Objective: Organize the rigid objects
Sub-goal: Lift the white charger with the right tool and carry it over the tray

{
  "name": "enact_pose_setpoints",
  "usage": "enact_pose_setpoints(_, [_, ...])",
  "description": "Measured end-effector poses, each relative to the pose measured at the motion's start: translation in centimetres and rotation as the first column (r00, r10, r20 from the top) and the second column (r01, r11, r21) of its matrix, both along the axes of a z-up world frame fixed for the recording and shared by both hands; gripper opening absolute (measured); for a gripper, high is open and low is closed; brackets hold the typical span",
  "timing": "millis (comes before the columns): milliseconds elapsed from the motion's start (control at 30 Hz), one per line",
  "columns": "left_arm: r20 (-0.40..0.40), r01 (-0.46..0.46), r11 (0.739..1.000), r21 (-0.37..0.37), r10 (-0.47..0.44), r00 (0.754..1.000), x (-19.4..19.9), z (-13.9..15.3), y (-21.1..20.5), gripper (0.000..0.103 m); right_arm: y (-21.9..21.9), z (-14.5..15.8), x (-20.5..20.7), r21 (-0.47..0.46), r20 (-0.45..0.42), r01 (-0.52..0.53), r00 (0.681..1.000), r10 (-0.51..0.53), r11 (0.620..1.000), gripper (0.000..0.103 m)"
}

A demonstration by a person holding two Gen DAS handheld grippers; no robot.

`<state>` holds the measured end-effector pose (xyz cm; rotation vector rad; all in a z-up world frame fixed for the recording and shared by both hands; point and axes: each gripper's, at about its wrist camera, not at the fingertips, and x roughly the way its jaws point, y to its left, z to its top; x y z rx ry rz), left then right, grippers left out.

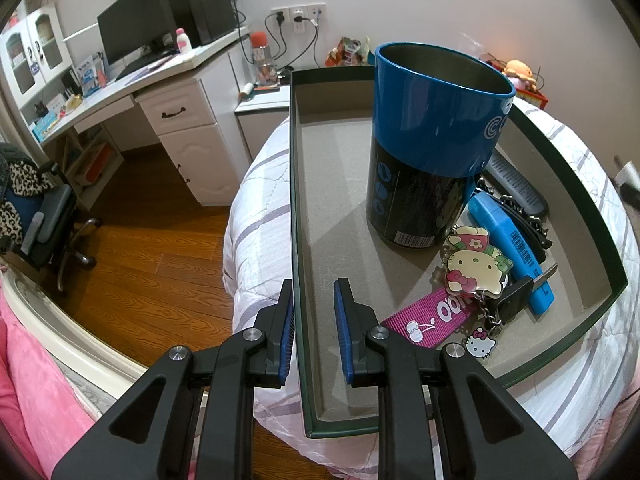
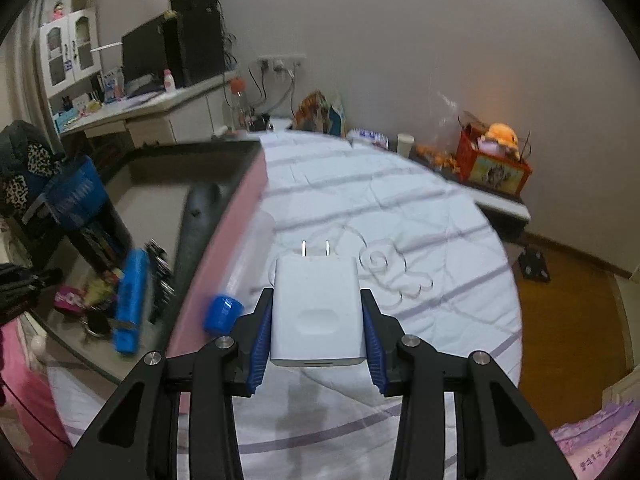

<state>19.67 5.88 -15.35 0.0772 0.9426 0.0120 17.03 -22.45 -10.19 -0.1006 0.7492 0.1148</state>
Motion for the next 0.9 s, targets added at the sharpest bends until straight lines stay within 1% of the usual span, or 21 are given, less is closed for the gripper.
enact_pose_setpoints(67, [0.0,0.0,1.0,0.0,0.0,1.0,0.0,0.0,0.0,0.017,0.8,1.1,-0.5,-0.003,0.028,-0.023,0.999,0.023,1.0,0.042])
enact_pose_setpoints(167, [0.001,0.002,1.0,-0.006,-0.002,1.0,-0.1,0.0,0.2,0.018,2.7,2.8,-1.4,-0.013,0.065,-0.083,0.994,0.083,0.996,0.042])
enact_pose_setpoints(300, [0.002,0.005,1.0,-0.011,-0.005,1.0,-0.1,0.0,0.5,0.018,5.7,3.4,-1.8,-0.02,0.065,-0.171,0.983,0.172,0.985,0.042])
enact_pose_setpoints(400, [0.002,0.007,1.0,-0.018,-0.007,1.0,0.3,-0.2,0.8,0.019,8.0,2.7,-1.6,-0.034,0.034,-0.234,0.971,0.235,0.972,0.042])
enact_pose_setpoints(567, [0.003,0.009,1.0,-0.02,-0.009,1.0,0.3,-0.3,1.0,0.019,11.5,0.0,-0.6,-0.077,-0.055,-0.297,0.954,0.294,0.952,0.042])
enact_pose_setpoints(733, [0.004,0.011,1.0,-0.021,-0.011,1.0,0.4,-0.4,1.0,0.019,13.0,-2.5,0.2,-0.118,-0.119,-0.302,0.95,0.288,0.946,0.042])
enact_pose_setpoints(900, [0.004,0.01,1.0,-0.021,-0.01,1.0,0.4,-0.4,1.0,0.019,12.6,-3.3,0.3,-0.119,-0.14,-0.292,0.951,0.275,0.949,0.042])
